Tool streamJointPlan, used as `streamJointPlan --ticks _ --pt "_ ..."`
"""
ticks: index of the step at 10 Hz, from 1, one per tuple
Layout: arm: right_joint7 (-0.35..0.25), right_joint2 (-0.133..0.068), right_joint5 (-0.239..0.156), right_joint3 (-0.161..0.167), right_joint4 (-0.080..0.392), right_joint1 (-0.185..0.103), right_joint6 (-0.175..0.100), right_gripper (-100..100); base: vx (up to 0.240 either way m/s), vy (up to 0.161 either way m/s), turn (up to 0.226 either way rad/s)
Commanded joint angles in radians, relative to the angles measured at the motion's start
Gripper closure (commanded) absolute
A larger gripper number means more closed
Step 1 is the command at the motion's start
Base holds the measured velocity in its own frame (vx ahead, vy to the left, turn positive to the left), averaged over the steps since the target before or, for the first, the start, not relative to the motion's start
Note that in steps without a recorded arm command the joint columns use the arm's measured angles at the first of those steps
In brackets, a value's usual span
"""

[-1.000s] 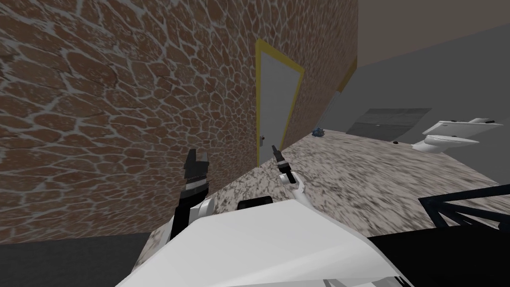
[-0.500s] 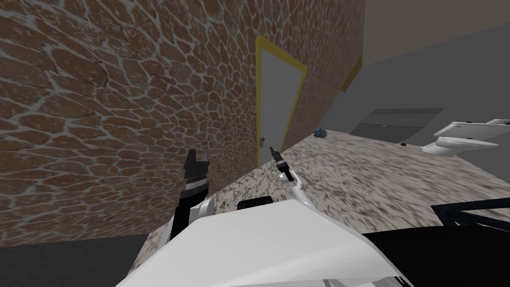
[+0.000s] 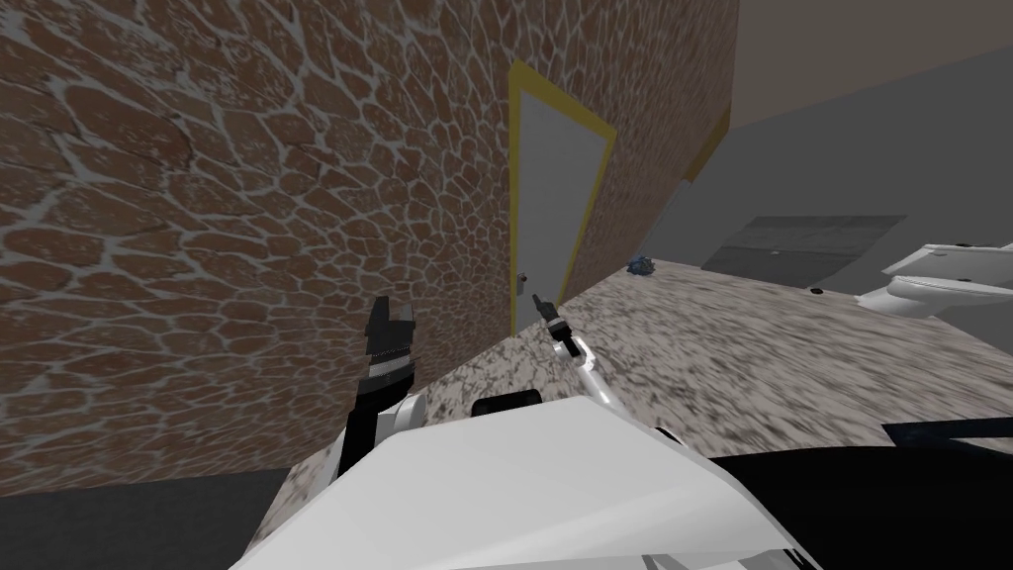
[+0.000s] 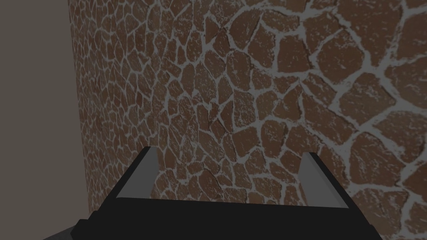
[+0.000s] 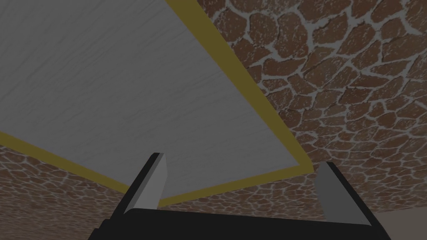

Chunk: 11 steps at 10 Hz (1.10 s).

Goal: Pull the door open

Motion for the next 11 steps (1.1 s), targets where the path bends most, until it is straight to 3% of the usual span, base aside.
streamJointPlan --ticks 1,6,7,11 --pt "0.02 -0.009 0.013 0.002 0.042 -0.016 -0.008 -100 0.058 -0.047 0.014" --pt "0.103 -0.043 0.066 0.011 0.203 -0.099 -0.035 -100 0.082 -0.059 0.04" --pt "0.103 -0.043 0.066 0.011 0.208 -0.099 -0.035 -100 0.071 -0.041 0.016" --pt "0.165 -0.068 0.106 0.018 0.328 -0.16 -0.055 -100 0.077 -0.038 0.034"
